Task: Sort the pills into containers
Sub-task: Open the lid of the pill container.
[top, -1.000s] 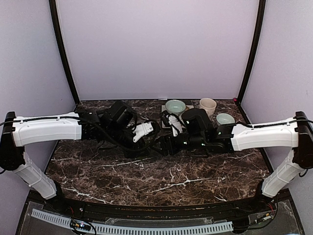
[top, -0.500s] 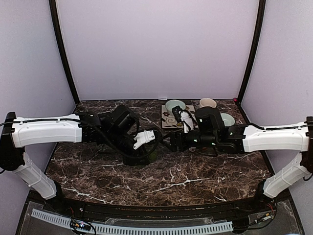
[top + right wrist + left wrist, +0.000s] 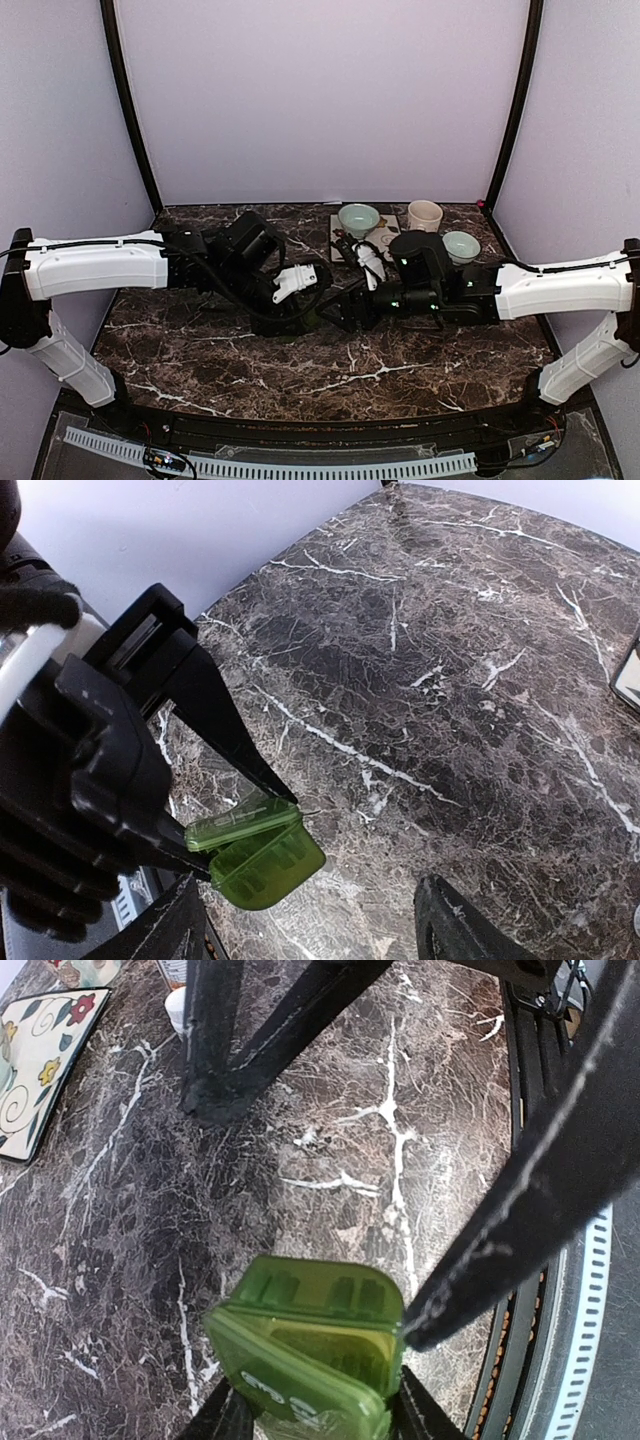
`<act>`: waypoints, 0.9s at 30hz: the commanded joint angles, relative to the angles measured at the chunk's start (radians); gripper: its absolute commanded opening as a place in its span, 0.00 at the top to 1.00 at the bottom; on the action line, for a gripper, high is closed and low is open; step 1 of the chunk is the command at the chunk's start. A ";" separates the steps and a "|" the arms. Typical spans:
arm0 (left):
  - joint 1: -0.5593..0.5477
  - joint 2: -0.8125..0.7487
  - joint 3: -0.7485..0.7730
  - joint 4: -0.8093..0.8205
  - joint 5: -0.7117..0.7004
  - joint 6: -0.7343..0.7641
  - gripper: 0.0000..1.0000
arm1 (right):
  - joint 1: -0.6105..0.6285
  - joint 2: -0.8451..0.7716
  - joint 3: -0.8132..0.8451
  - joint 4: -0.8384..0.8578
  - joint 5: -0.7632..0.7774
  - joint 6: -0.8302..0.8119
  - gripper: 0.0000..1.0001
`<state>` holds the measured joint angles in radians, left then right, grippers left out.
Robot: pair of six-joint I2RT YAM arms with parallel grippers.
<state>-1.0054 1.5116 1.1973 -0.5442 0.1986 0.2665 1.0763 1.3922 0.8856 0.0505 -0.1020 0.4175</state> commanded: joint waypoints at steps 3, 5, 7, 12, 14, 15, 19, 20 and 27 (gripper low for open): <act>-0.001 -0.008 0.031 -0.036 0.046 0.024 0.80 | 0.017 0.004 0.003 0.021 -0.048 -0.041 0.28; -0.001 -0.011 0.031 -0.037 0.048 0.026 0.79 | 0.017 0.010 0.006 0.026 -0.056 -0.042 0.28; -0.001 -0.009 0.029 -0.037 0.048 0.029 0.79 | 0.016 0.022 0.009 0.027 -0.061 -0.044 0.28; -0.001 -0.003 0.027 -0.035 0.051 0.030 0.78 | 0.017 0.069 0.013 0.047 -0.081 -0.041 0.28; -0.001 -0.001 0.028 -0.034 0.056 0.029 0.78 | 0.017 0.079 0.008 0.066 -0.090 -0.036 0.28; -0.001 -0.001 0.028 -0.034 0.056 0.029 0.78 | 0.017 0.081 0.006 0.076 -0.097 -0.034 0.28; -0.001 0.002 0.025 -0.034 0.055 0.030 0.77 | 0.017 0.083 0.005 0.104 -0.111 -0.026 0.27; -0.001 0.004 0.025 -0.035 0.055 0.029 0.77 | 0.017 0.083 0.005 0.110 -0.116 -0.024 0.27; -0.001 0.010 0.017 -0.025 0.060 0.019 0.73 | 0.017 0.118 0.001 0.131 -0.103 0.006 0.28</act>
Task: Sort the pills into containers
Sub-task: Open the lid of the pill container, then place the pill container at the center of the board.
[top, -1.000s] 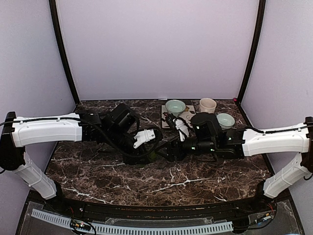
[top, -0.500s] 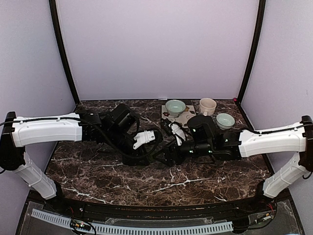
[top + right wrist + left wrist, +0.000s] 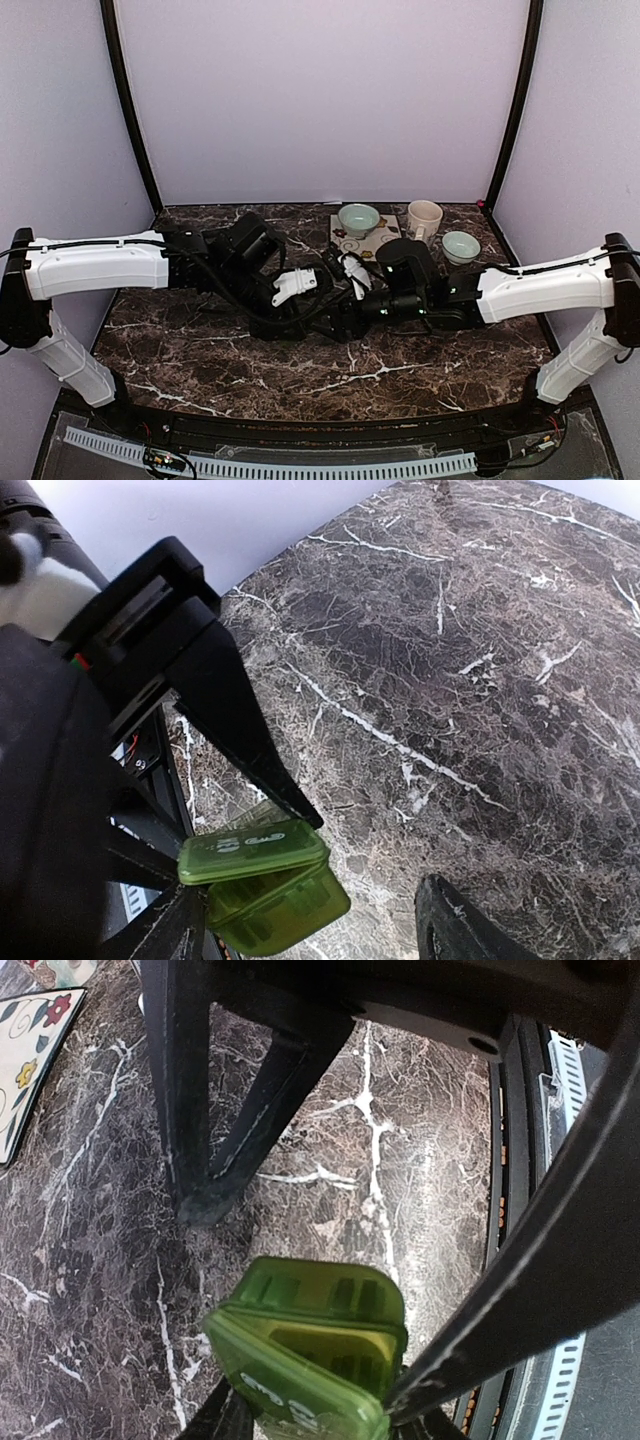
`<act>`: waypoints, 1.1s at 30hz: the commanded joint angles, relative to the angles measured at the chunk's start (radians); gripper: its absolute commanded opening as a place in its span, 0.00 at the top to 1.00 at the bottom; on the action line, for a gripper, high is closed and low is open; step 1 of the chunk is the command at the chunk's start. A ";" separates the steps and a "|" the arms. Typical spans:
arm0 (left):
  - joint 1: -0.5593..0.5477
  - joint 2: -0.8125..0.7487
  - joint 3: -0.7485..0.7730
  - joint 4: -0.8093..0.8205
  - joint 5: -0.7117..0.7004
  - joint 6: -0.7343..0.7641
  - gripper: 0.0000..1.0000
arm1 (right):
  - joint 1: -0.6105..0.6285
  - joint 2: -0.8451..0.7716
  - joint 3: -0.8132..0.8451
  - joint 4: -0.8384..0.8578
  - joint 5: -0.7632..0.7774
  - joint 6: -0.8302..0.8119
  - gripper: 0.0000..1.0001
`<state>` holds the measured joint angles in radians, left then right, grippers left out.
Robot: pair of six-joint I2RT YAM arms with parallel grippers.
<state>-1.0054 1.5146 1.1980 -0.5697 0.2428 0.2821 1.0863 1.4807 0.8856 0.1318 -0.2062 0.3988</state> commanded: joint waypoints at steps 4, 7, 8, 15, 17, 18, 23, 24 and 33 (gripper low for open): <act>-0.001 0.006 -0.010 0.021 0.003 -0.005 0.70 | 0.007 0.062 -0.011 0.042 0.039 0.050 0.28; -0.001 0.018 -0.026 0.034 0.000 -0.011 0.70 | 0.006 0.081 -0.037 0.055 0.049 0.066 0.28; -0.001 0.026 -0.032 0.039 -0.003 -0.013 0.70 | 0.006 0.085 -0.050 0.070 0.052 0.075 0.28; -0.001 0.093 -0.084 0.101 -0.028 -0.019 0.69 | 0.007 0.099 -0.154 0.186 0.079 0.142 0.28; -0.001 0.111 -0.094 0.118 -0.031 -0.023 0.68 | 0.005 0.102 -0.184 0.223 0.084 0.161 0.28; -0.001 0.119 -0.099 0.126 -0.033 -0.025 0.67 | 0.006 0.102 -0.196 0.240 0.087 0.170 0.28; -0.001 0.150 -0.107 0.157 -0.031 -0.033 0.63 | 0.006 0.102 -0.244 0.298 0.104 0.205 0.27; 0.000 0.155 -0.107 0.163 -0.031 -0.033 0.62 | 0.006 0.102 -0.252 0.304 0.107 0.210 0.27; -0.001 0.214 -0.101 0.180 -0.025 -0.034 0.59 | 0.006 0.055 -0.336 0.343 0.156 0.263 0.26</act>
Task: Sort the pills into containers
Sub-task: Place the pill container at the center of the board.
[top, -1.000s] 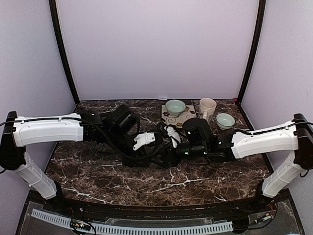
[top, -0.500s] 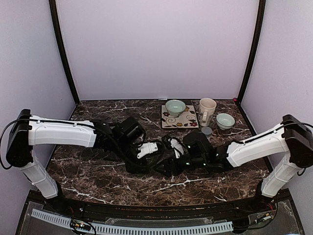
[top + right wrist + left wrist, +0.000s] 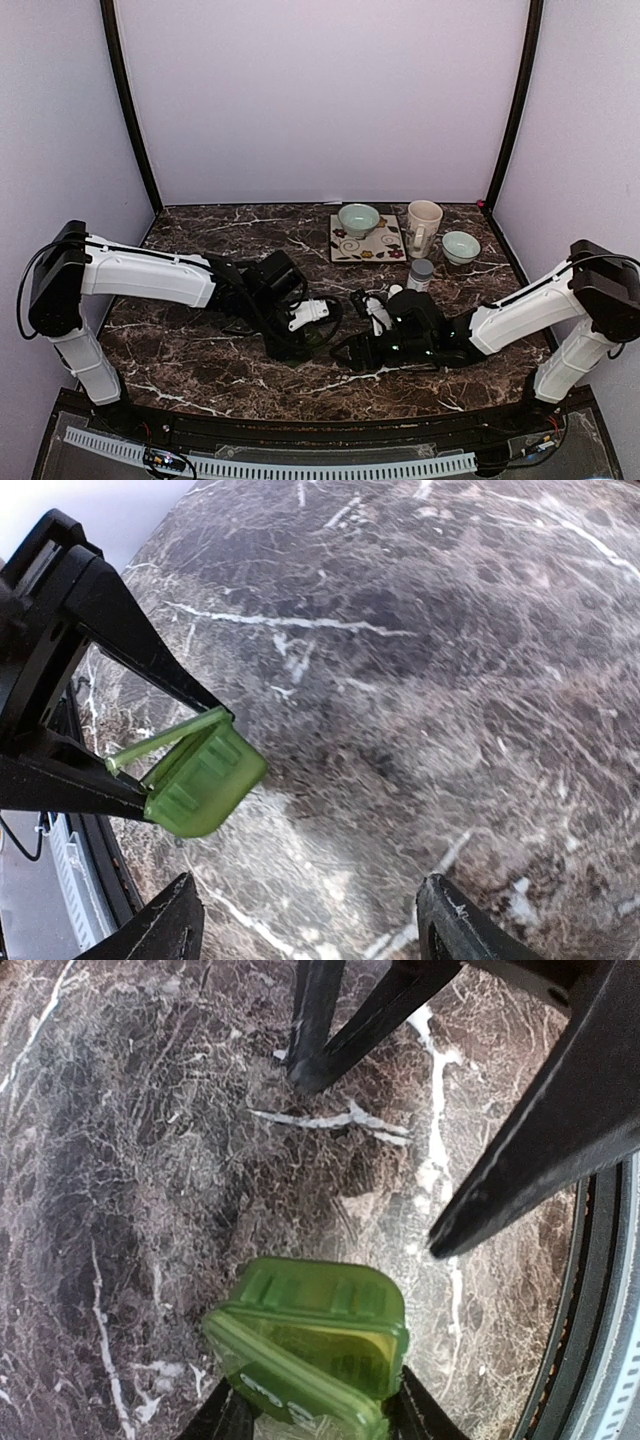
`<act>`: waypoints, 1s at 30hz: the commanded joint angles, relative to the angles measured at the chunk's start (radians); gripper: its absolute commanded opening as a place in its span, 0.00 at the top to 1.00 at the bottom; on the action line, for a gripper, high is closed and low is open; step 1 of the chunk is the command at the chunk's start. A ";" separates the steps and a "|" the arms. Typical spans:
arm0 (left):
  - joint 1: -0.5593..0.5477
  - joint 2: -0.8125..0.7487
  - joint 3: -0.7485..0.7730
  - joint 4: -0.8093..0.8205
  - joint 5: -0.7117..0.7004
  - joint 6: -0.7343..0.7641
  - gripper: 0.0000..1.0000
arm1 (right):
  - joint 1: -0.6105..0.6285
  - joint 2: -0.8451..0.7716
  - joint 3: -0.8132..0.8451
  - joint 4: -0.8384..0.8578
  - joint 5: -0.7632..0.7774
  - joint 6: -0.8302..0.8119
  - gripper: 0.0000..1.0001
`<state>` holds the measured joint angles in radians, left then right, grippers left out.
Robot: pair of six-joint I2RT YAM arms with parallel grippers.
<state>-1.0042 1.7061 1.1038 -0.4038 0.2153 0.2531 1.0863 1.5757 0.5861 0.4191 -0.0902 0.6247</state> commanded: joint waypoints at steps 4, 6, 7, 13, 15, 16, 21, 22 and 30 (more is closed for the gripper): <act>-0.002 0.048 -0.005 0.021 0.010 -0.003 0.58 | 0.007 -0.078 -0.079 0.059 0.059 0.058 0.26; -0.002 0.061 -0.001 0.023 0.016 -0.006 0.57 | 0.007 -0.095 -0.092 0.058 0.066 0.065 0.26; -0.002 0.066 0.001 0.024 0.017 -0.006 0.57 | 0.007 -0.105 -0.097 0.057 0.069 0.067 0.26; -0.002 0.082 0.006 0.032 0.035 -0.010 0.53 | 0.012 -0.126 -0.106 0.038 0.075 0.065 0.26; -0.001 0.081 0.005 0.034 0.041 -0.012 0.51 | 0.015 -0.128 -0.105 0.032 0.076 0.061 0.26; -0.002 0.081 0.005 0.034 0.045 -0.013 0.50 | 0.016 -0.128 -0.106 0.029 0.077 0.060 0.26; -0.002 0.078 0.008 0.034 0.056 -0.018 0.48 | 0.021 -0.133 -0.105 0.013 0.081 0.049 0.25; -0.002 0.074 0.009 0.033 0.056 -0.018 0.47 | 0.022 -0.136 -0.102 0.007 0.081 0.045 0.25; 0.003 -0.022 0.030 0.004 0.001 -0.038 0.45 | 0.068 -0.157 -0.043 -0.128 0.155 -0.090 0.24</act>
<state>-1.0042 1.7851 1.1084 -0.3729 0.2455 0.2325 1.1236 1.4445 0.4965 0.3607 0.0021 0.6270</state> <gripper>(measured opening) 0.542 0.755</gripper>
